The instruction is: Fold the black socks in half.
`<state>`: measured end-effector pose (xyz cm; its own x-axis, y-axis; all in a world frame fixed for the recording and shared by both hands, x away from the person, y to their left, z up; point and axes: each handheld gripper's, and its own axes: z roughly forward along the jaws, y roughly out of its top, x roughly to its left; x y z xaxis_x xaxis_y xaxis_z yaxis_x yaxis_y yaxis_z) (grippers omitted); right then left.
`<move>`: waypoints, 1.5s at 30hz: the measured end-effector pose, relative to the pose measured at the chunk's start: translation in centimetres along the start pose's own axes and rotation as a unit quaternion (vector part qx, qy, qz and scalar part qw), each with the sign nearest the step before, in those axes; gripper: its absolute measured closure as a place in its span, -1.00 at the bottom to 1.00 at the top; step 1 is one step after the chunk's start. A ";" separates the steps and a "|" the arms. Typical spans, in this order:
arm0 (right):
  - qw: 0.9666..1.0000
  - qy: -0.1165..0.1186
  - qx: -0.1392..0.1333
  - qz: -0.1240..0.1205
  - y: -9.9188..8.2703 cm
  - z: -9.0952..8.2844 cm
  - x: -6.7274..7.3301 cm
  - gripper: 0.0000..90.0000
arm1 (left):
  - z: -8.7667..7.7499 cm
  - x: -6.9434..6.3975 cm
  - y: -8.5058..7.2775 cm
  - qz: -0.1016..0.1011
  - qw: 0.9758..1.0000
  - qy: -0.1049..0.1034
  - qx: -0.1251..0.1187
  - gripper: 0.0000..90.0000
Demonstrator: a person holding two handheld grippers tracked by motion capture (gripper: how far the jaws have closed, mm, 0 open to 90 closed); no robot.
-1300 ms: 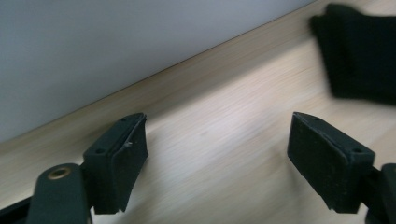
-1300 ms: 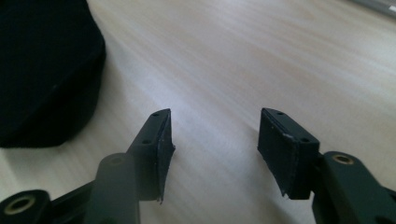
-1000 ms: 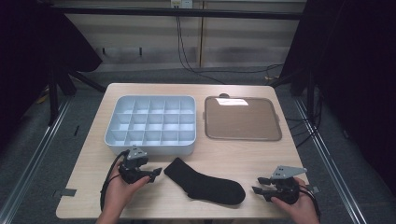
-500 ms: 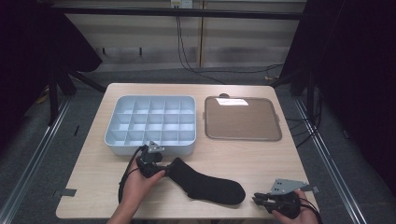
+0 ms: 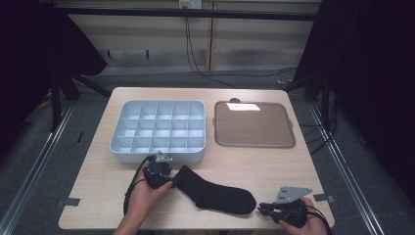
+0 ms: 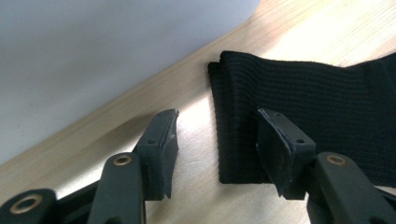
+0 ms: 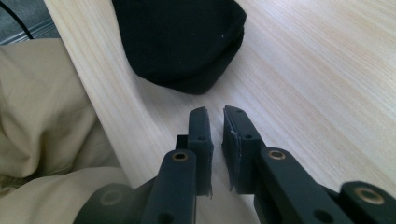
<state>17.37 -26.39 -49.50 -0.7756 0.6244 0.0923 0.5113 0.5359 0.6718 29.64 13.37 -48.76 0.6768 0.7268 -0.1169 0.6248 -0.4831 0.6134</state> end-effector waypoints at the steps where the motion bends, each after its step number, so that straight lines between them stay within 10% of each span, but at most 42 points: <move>1: 1.000 -0.001 0.000 -0.003 0.1 0.0 0.0 0.80 | 0.1 -0.1 0.0 -0.002 1.000 0.001 -0.001 0.14; 19: 1.000 0.001 -0.009 0.007 0.4 0.6 0.1 0.80 | -0.3 -0.5 0.9 -0.006 1.000 -0.008 0.017 0.76; 45: 1.000 0.024 -0.016 0.008 0.9 1.3 0.5 0.78 | -3.4 -1.5 2.8 -0.008 0.999 -0.033 -0.015 0.81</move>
<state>17.97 -24.87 -49.82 -0.7843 0.6048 0.1385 0.5129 0.5065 0.6930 29.08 12.63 -44.17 0.6919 0.6999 -0.1773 0.6243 -0.4565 0.6339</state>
